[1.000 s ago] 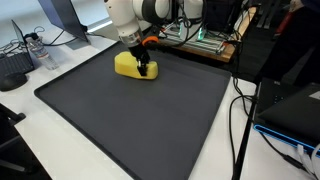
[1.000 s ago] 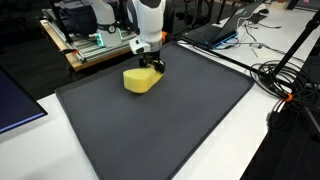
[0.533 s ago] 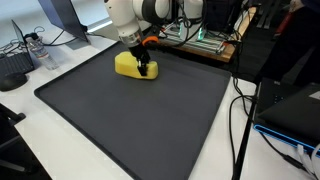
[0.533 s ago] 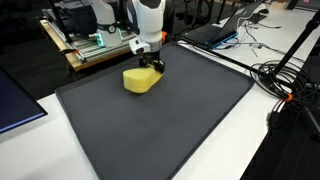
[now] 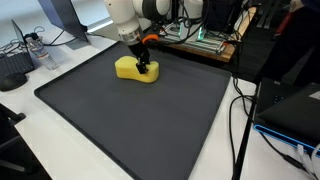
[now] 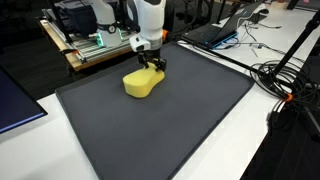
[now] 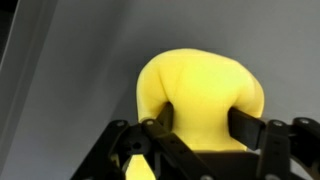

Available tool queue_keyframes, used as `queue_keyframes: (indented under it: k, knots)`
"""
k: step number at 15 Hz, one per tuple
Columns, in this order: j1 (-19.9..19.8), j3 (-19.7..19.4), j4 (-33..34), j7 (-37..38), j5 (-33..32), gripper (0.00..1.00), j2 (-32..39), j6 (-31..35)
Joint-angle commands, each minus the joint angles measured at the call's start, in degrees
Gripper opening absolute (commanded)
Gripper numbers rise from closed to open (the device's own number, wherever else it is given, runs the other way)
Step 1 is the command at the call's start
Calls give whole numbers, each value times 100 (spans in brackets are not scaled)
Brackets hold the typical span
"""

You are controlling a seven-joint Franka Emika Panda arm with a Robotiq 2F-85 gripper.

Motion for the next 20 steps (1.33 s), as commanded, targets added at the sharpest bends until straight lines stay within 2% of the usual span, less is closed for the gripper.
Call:
queue_keyframes:
  k: [1, 3, 5, 14, 20]
  knots:
    - [81, -77, -163, 286, -326, 80, -378, -301]
    - [90, -72, -186, 421, -501, 94, -531, -436]
    - [95, -53, -221, 546, -685, 100, -680, -581]
    - [184, 254, 181, 891, -855, 100, -973, -1189]
    - [300, 355, 886, 1924, -985, 100, -686, -1597]
